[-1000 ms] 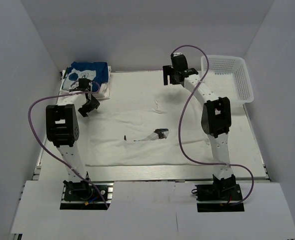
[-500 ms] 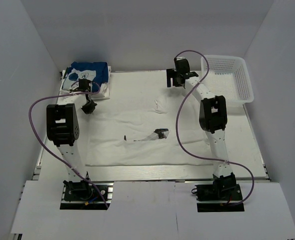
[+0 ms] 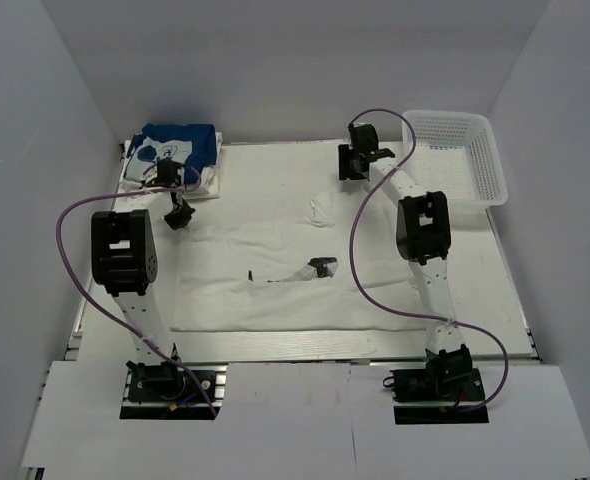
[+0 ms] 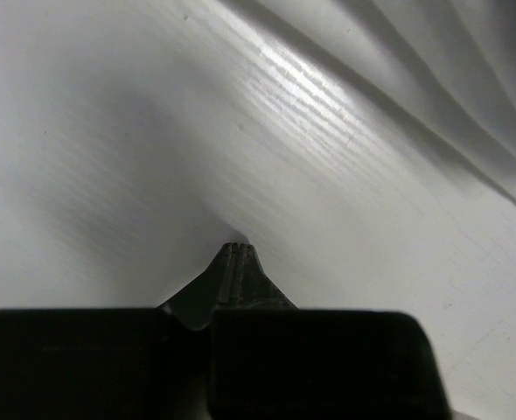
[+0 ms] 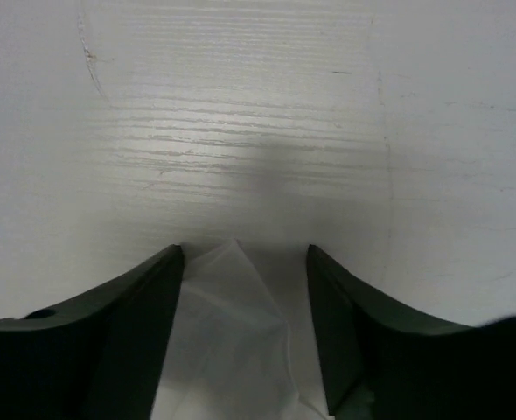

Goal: Fold and stack the t-shirts

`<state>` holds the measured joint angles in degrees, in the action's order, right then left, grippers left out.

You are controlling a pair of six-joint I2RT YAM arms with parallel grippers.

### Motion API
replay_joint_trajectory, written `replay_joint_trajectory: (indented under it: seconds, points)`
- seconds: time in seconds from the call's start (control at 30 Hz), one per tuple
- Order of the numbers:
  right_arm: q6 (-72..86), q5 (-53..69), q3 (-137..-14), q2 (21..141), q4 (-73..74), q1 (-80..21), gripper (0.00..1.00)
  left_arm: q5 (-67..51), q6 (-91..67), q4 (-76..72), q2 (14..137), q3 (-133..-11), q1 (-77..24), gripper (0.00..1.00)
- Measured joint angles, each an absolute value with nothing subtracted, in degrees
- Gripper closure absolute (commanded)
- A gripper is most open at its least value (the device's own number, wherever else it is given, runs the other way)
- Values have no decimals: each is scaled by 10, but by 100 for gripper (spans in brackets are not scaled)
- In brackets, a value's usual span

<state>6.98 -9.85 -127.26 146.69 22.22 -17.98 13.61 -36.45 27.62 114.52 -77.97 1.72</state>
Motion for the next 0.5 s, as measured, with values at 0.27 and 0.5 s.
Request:
replay_joint_trajectory:
  seconds: [0.27,0.5]
  points:
    - [56,-96,-1170,1415,159,-182,100,122,-360,265,1118,-741,17,100]
    - [14,-88,-1007,1298,112,-197,100,102,-351,249,1083,-703,10,100]
